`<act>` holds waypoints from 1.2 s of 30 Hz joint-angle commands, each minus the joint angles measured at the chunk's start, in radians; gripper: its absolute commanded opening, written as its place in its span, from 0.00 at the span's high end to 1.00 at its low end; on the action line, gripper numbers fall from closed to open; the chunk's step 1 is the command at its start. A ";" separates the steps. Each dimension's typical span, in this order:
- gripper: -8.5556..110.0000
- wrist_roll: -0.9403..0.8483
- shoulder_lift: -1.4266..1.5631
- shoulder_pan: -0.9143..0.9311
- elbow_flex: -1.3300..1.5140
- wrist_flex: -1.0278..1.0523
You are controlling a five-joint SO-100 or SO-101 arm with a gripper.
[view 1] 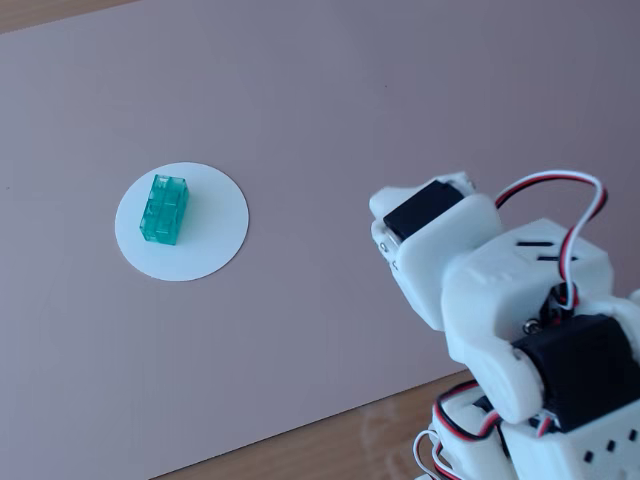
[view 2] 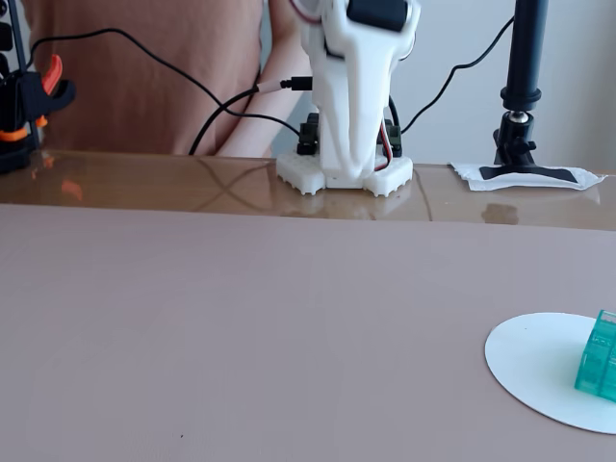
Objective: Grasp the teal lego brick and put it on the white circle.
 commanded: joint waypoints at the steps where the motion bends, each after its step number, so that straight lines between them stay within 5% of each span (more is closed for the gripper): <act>1: 0.93 0.012 0.008 0.000 0.035 -0.025; 36: 0.93 0.021 0.008 0.006 0.052 -0.031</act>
